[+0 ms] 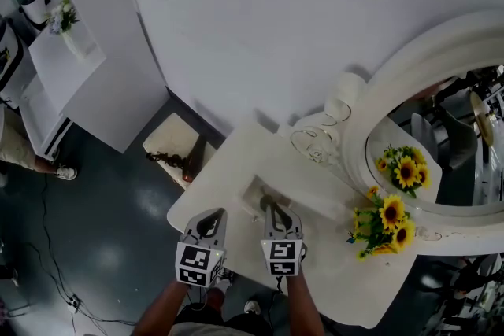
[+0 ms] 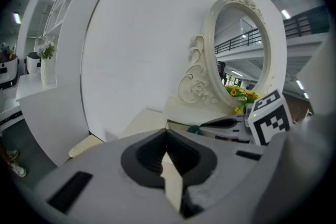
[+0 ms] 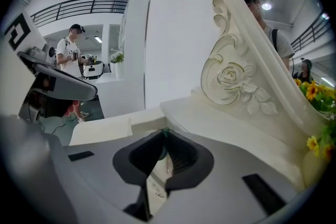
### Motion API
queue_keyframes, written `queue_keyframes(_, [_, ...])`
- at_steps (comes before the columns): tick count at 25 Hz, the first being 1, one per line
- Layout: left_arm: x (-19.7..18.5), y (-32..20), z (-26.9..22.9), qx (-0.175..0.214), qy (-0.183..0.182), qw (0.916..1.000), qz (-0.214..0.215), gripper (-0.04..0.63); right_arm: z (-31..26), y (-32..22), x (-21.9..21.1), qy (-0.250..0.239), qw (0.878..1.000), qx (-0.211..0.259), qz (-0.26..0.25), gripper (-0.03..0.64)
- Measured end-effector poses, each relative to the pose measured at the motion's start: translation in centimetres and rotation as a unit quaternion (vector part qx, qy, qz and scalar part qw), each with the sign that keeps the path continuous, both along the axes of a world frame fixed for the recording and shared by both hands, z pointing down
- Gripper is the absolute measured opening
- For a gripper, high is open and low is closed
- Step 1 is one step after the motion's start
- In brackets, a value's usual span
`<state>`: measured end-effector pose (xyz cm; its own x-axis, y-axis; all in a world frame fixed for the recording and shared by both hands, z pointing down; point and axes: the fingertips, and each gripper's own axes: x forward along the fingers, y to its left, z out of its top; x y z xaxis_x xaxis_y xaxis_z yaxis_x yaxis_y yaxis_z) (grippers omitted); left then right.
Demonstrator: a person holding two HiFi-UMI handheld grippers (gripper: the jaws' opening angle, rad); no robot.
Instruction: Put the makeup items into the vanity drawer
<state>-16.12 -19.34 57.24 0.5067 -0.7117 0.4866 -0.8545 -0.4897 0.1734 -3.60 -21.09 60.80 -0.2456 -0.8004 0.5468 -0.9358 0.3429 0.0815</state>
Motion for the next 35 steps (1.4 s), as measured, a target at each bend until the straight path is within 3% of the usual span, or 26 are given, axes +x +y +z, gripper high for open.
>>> queue_keyframes(1, [-0.1,0.0,0.0,0.000,0.000,1.0000,0.000,0.000,0.0,0.0,-0.2,-0.003,1.000,-0.001,-0.003,0.034])
queue_keyframes(4, [-0.2,0.0,0.0,-0.001,0.000,1.0000,0.000,0.000,0.3,0.0,-0.7,-0.013,1.000,-0.009,-0.014,0.134])
queue_keyframes(6, [-0.2,0.0,0.0,-0.001,0.001,1.0000,0.000,0.000,0.4,0.0,-0.7,-0.018,1.000,-0.014,-0.014,0.153])
queue_keyframes(17, [0.4,0.3,-2.4,0.022,0.003,0.9997,0.007,0.000,-2.4,0.5,0.1,-0.021,1.000,0.011,-0.001,0.155])
queue_keyframes(26, [3.2,2.2,-8.6,0.075,0.014,0.9966,0.031,0.000,-10.5,3.8,2.5,-0.030,0.996,0.082,0.021,0.153])
queue_keyframes(35, [9.3,6.5,-14.9,0.139,0.025,0.9858,0.091,0.000,-18.1,10.7,9.1,-0.039,0.982,0.163,0.093,0.119])
